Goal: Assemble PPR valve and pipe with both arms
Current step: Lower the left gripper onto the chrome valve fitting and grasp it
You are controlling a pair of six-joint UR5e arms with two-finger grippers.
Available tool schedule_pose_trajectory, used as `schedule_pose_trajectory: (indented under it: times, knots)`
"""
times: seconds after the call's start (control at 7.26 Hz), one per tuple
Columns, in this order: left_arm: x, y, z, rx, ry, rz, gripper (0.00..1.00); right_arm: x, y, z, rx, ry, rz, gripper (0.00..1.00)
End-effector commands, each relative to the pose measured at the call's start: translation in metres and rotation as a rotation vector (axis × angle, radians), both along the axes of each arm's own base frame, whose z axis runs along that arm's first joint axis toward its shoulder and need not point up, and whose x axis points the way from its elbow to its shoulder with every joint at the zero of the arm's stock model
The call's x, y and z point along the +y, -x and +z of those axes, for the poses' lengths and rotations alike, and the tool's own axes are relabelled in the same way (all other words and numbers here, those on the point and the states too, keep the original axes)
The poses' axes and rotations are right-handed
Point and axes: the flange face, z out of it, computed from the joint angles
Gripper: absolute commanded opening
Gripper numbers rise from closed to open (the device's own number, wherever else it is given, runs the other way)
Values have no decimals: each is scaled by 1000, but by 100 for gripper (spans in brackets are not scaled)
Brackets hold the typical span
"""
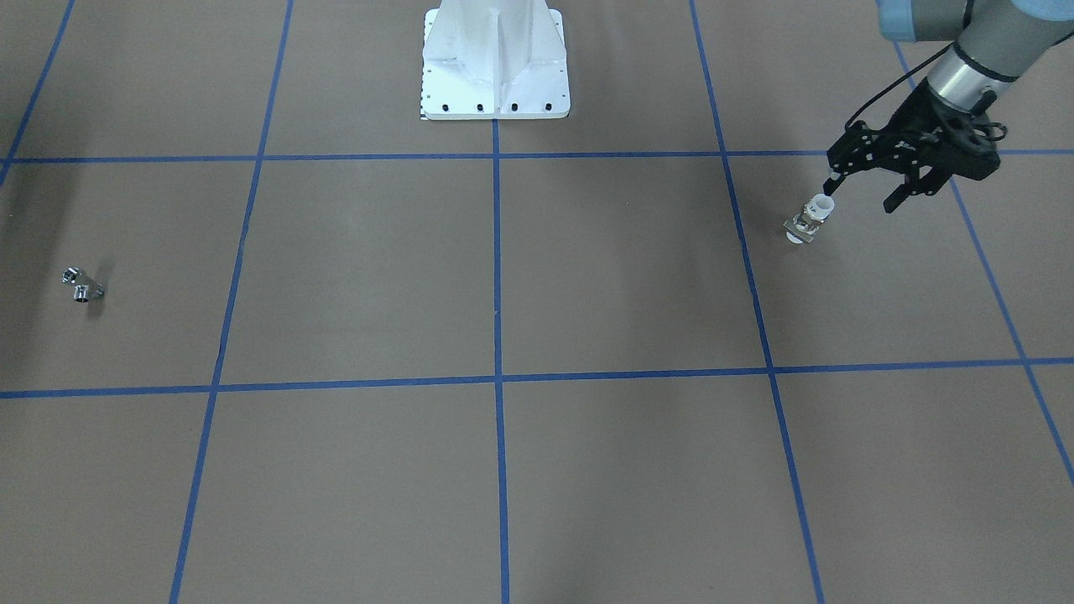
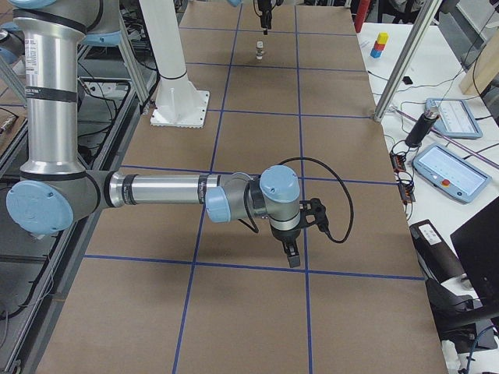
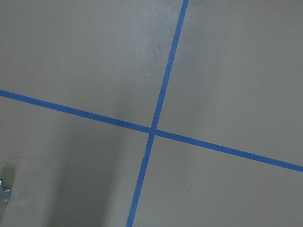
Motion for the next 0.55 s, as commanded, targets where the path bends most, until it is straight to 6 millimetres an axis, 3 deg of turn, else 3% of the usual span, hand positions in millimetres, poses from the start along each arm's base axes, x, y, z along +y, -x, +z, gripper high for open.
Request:
schedule_pose_trajectory:
  times: [0.0,0.41]
  knots:
    - [16,-34,7,-43,8,18,100,2,0,3,-2,5,0,100]
    - [13,-56,32,-95,14,31,100,2,0,4,0,8,0,100]
